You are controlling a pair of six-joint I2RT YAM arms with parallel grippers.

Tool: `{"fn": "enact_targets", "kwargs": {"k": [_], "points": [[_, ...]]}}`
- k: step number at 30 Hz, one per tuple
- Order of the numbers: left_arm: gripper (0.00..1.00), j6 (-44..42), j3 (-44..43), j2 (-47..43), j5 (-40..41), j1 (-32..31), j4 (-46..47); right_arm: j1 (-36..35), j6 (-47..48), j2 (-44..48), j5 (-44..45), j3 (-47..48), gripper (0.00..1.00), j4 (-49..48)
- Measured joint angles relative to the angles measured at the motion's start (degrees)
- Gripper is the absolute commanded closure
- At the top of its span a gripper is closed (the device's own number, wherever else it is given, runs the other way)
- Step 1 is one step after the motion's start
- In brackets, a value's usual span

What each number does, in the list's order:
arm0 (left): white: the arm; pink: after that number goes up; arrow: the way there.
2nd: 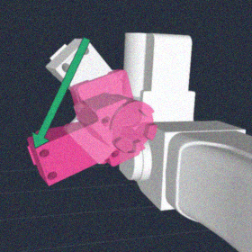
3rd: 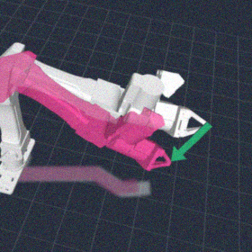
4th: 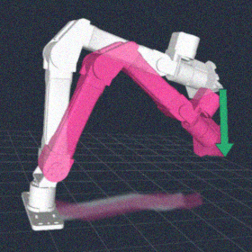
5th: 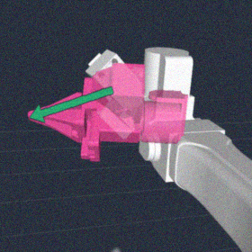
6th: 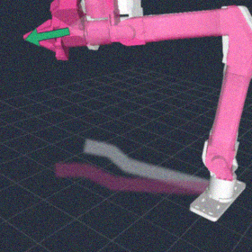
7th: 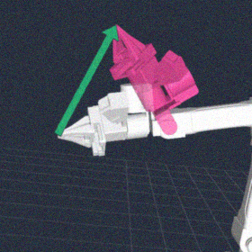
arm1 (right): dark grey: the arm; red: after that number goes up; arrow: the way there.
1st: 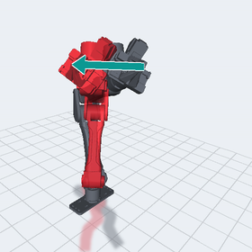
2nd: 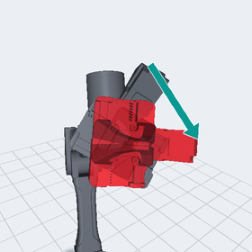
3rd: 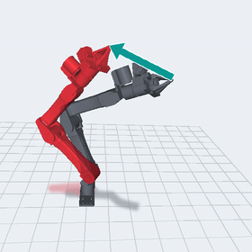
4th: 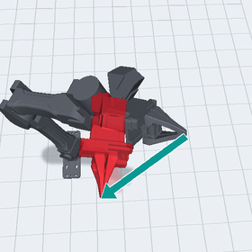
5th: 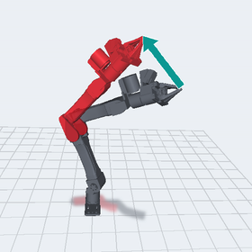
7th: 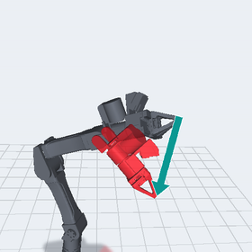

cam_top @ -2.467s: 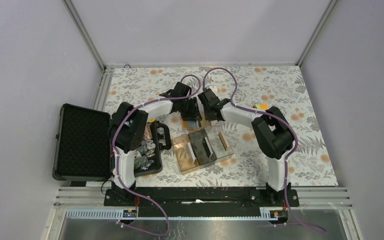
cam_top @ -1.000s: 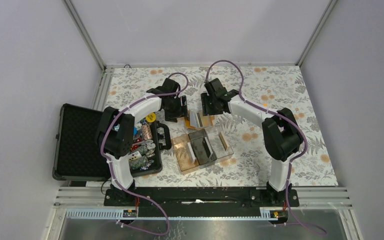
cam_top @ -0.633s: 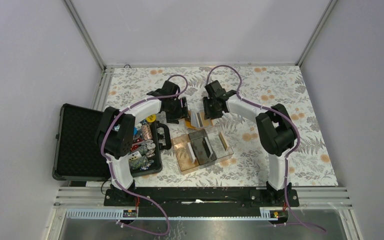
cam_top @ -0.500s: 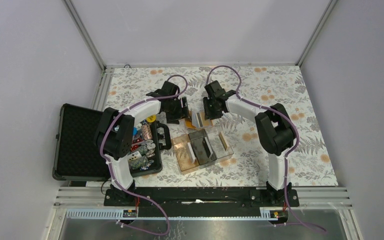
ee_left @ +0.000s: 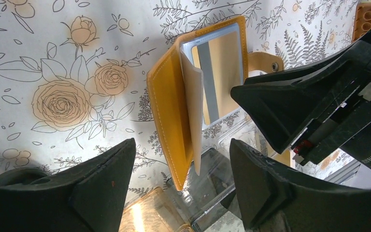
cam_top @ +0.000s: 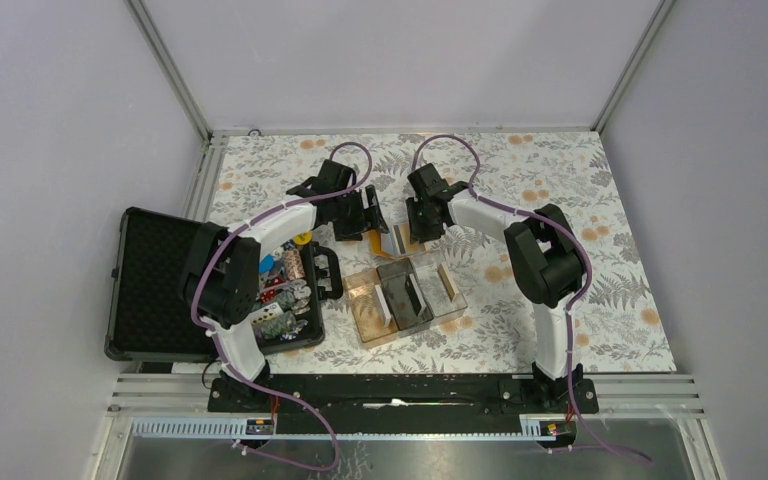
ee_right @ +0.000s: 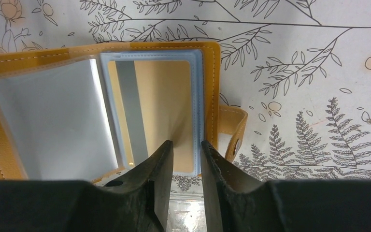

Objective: Put the credit cards into the card holder
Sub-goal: Turn over the card slot in the card holder.

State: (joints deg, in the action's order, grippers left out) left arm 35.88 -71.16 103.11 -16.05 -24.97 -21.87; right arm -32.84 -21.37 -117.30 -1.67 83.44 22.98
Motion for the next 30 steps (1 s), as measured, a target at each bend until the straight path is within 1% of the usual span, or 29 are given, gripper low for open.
{"fn": "enact_targets", "kwargs": {"k": [2,5,9,14,17,18,30], "points": [[0.31,0.0,0.0,0.0,-0.1,-0.1,0.0,0.0,-0.1,-0.1,0.0,0.0,0.69,0.0],[0.43,0.0,0.0,0.2,-0.1,-0.3,-0.5,0.0,-0.1,-0.1,-0.6,0.1,0.71,0.1],[0.61,-0.3,-0.4,1.5,0.0,-0.5,-1.4,0.0,-0.5,-0.1,-1.1,0.1,0.74,0.1],[0.85,-0.7,-0.9,3.4,0.0,-0.7,-2.5,0.0,-1.1,-0.1,-2.1,0.1,0.76,0.0],[0.97,-1.0,-1.2,3.9,0.0,-0.9,-2.9,0.0,-1.6,-0.1,-2.7,0.1,0.77,-0.2],[1.0,-1.2,-1.3,4.0,0.0,-0.9,-2.9,0.0,-1.7,-0.1,-2.9,0.1,0.78,-0.3],[1.0,-1.4,-2.4,4.5,0.1,-0.9,-4.2,0.0,-4.4,0.2,-5.6,-1.7,0.82,-4.8]]}}
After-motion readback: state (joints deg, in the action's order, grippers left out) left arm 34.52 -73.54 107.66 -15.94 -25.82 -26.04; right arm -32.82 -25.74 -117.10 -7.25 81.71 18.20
